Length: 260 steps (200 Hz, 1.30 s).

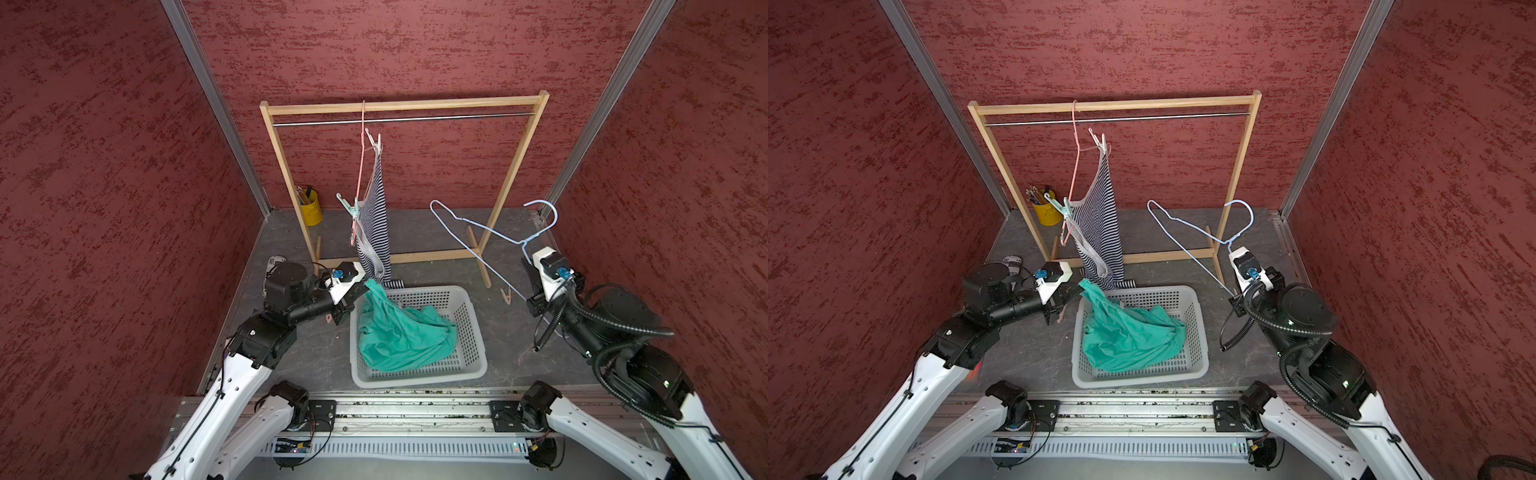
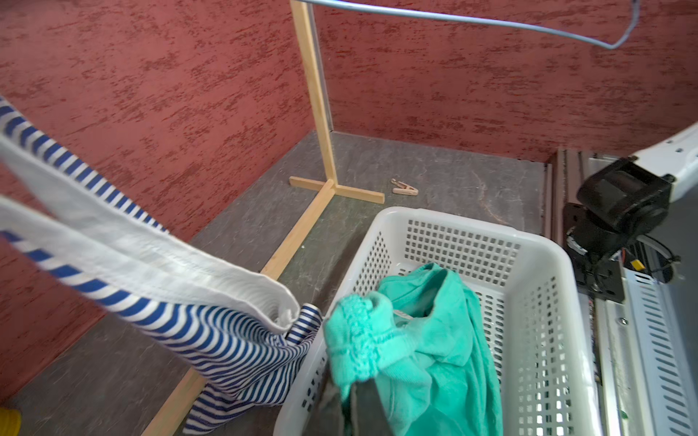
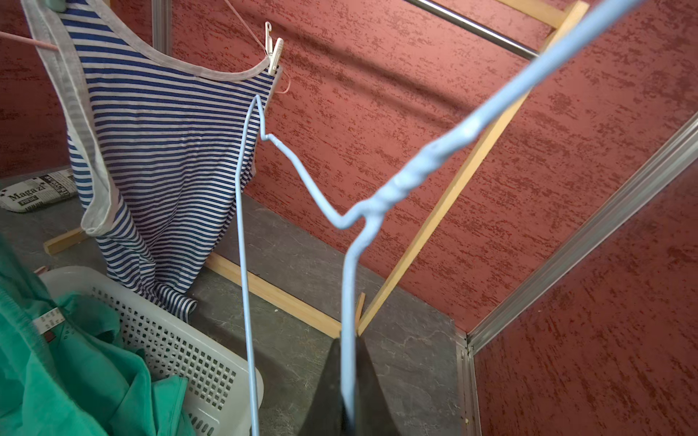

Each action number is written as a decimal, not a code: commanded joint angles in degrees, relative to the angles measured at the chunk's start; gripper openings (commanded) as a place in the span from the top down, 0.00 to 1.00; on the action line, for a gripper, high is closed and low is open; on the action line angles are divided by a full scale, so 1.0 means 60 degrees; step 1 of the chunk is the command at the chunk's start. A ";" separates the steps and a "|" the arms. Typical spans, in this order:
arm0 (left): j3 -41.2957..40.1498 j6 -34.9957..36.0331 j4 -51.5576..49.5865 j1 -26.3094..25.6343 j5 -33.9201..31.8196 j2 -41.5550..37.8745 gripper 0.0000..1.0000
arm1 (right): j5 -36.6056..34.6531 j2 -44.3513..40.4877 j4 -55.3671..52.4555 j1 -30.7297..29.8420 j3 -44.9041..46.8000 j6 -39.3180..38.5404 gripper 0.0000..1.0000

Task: Remove the clothespins securing tank tops to the hanger
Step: Place the tank top in the basket.

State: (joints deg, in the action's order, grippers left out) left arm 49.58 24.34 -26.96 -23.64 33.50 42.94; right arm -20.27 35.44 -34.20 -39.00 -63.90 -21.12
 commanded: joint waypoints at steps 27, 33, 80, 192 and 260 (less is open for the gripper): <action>0.0208 0.0421 -0.0297 -0.1675 -0.0243 0.1079 1.00 | -0.0357 0.0791 0.1181 0.0026 -0.0228 0.0514 1.00; 0.0215 0.0377 -0.0215 -0.1941 -0.0525 0.1284 1.00 | -0.0364 0.0886 0.1247 0.0024 -0.0273 0.0539 1.00; 0.0040 -0.0265 0.0901 -0.3083 -0.1448 0.2793 0.87 | -0.0471 0.1519 0.1453 0.0041 -0.0611 0.0864 1.00; 0.0397 -0.1184 0.1933 -0.4535 -0.2580 0.6137 0.73 | 0.1202 0.3785 0.1615 0.2244 -0.1786 0.1695 1.00; -0.0518 -0.0702 0.3857 -0.4894 -0.3050 0.4932 0.00 | 0.1979 0.4537 0.1857 0.2914 -0.2700 0.1348 1.00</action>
State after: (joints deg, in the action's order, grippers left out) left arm 48.16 18.48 -9.96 -52.60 15.92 75.61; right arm -10.41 61.21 -26.44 -22.35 -76.58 -12.64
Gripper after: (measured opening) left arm 0.995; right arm 0.079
